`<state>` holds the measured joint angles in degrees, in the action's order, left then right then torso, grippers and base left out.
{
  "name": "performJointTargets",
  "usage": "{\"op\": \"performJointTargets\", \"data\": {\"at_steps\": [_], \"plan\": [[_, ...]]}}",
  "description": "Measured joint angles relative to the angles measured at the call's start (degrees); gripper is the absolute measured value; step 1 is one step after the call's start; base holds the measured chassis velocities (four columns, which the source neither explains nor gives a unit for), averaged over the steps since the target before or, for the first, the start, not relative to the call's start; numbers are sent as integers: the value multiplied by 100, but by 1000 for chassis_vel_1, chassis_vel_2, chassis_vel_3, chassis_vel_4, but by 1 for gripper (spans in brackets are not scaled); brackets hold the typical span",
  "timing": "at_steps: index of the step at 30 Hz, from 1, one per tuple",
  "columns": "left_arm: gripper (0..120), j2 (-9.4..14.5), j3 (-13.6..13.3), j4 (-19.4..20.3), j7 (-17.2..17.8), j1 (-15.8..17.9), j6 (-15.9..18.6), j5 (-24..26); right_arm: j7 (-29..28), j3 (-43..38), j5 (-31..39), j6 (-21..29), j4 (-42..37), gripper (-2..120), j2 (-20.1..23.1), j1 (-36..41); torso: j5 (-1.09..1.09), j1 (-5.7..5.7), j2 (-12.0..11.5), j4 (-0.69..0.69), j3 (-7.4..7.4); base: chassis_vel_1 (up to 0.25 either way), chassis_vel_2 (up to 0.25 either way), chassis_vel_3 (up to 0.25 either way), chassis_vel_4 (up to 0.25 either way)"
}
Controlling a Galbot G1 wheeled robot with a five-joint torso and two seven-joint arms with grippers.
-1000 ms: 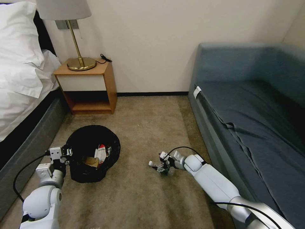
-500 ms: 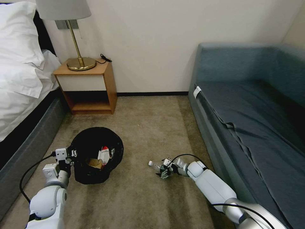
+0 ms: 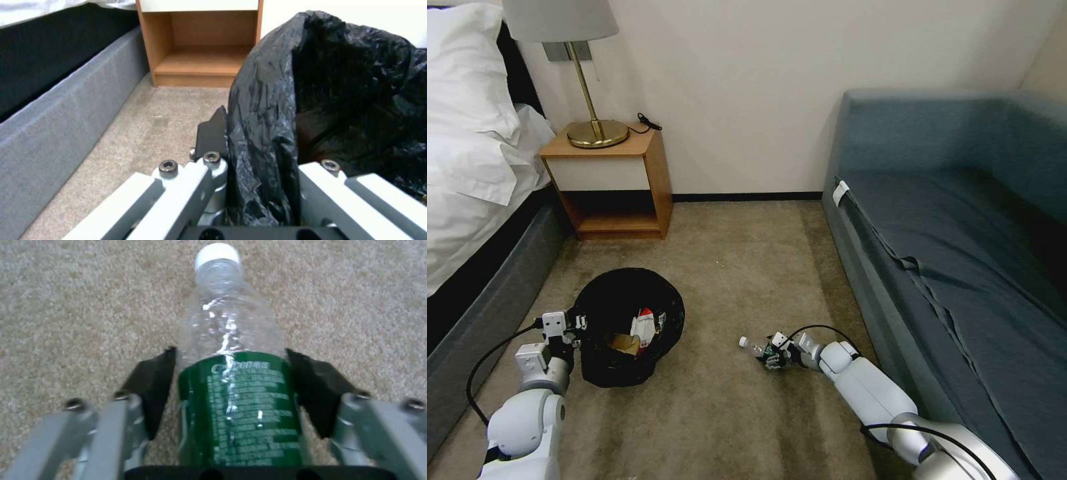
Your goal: Pick up the trash bin, then pick up the garbage on the floor and place it into the trash bin.
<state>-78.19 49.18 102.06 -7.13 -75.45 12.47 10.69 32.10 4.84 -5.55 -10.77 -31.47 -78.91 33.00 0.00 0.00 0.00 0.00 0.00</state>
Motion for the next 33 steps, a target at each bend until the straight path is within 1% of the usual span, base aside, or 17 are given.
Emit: {"op": "performJointTargets", "data": {"at_steps": [1,3,4,6,7,8,10,11,13,23,33], "plan": [[5,0,0,0,0,0,0,0,0,0,0,0,0,58,0,0,0,0,0,0,0,0,0,0,0],[5,28,-6,-5,0,8,0,7,1,-22,3,-9,-6,50,2,15,0,0,0,0,0,0,0,0,0],[5,28,-6,-5,0,8,0,7,1,-22,3,-9,-6,50,2,15,0,0,0,0,0,0,0,0,0],[5,44,-12,-20,-1,19,0,16,1,-55,4,-23,-5,40,2,33,0,0,0,0,0,0,0,0,0],[5,48,-15,-25,-6,19,0,23,-4,-66,3,-29,3,33,2,38,0,0,0,0,0,0,0,0,0],[5,48,-15,-25,-6,19,0,23,-4,-66,3,-29,3,33,2,38,0,0,0,0,0,0,0,0,0],[5,52,-19,-25,-12,19,0,32,-11,-62,5,-32,4,27,7,39,0,0,0,0,0,0,0,0,0],[5,52,-19,-25,-12,19,0,32,-11,-62,5,-32,4,27,7,39,0,0,0,0,0,0,0,0,0],[5,62,-19,-26,-14,16,0,45,-16,-29,20,-32,-15,20,14,40,0,0,0,0,0,0,0,0,0],[5,105,7,11,-16,-6,6,99,-18,116,133,-21,-140,20,41,17,0,0,0,0,0,0,0,0,0],[5,50,-5,73,-37,-78,14,170,-29,219,373,-63,-230,20,167,-244,0,0,0,0,0,0,0,0,0]]}}
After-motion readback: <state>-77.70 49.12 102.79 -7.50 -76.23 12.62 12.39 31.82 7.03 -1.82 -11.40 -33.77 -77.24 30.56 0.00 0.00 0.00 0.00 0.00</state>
